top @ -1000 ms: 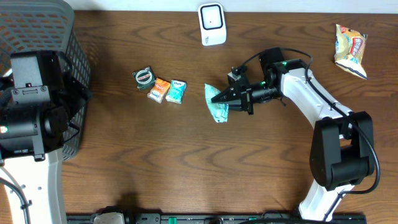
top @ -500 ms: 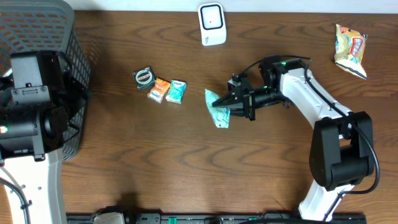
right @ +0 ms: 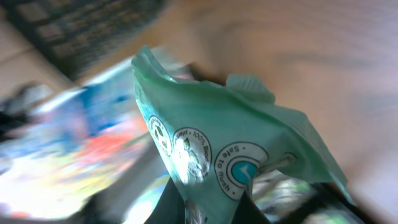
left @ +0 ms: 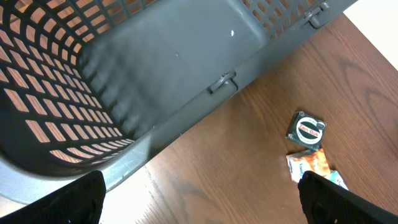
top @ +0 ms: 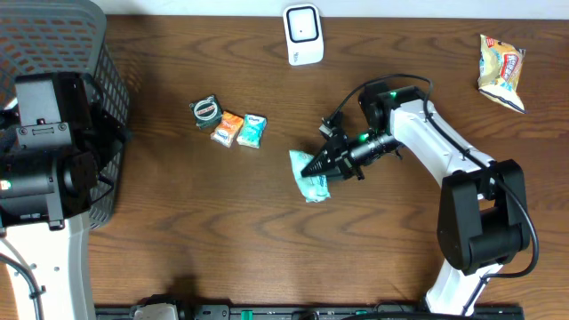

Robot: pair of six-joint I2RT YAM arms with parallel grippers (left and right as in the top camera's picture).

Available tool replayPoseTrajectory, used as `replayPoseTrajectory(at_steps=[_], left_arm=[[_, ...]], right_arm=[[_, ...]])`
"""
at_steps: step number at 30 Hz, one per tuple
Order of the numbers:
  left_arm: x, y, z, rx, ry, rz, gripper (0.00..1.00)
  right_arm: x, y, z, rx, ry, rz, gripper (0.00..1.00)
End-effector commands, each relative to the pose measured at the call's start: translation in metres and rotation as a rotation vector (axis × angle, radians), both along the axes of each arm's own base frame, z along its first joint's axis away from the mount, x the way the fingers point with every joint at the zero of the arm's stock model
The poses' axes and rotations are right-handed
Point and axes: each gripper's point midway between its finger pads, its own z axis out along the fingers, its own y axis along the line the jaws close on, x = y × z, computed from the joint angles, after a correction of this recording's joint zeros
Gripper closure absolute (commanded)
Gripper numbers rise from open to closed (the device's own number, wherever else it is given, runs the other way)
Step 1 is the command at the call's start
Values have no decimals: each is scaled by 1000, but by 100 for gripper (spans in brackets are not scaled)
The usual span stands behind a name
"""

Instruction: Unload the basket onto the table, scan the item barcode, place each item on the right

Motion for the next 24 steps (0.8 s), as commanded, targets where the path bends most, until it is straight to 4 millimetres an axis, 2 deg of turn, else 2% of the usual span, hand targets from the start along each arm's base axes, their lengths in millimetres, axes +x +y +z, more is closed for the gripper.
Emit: replayPoseTrajectory(at_steps=[1, 4, 8, 11, 16, 17, 18, 21, 24], left_arm=[[-2, 3, -2, 0, 4, 23, 2], [-2, 3, -2, 0, 4, 23, 3], [-2, 3, -2, 0, 4, 23, 3], [-2, 3, -2, 0, 4, 23, 2], [-2, 3, -2, 0, 4, 23, 2], [-2, 3, -2, 0, 4, 23, 2], [-2, 3, -2, 0, 4, 23, 2], [-2, 3, -2, 0, 4, 23, 2], [-2, 3, -2, 0, 4, 23, 2]], right_arm=[[7, -38, -46, -378, -184, 92, 99], [17, -71, -73, -684, -218, 70, 99], [34, -102, -86, -990, -298, 9, 99], [48, -104, -88, -1068, -394, -6, 99], [65, -90, -87, -1076, -496, -32, 99], [68, -94, -87, -1113, -505, -61, 99], [76, -112, -83, -1240, -535, -122, 99], [85, -137, -72, -1409, -611, -147, 99], [91, -145, -67, -1467, -653, -158, 99]])
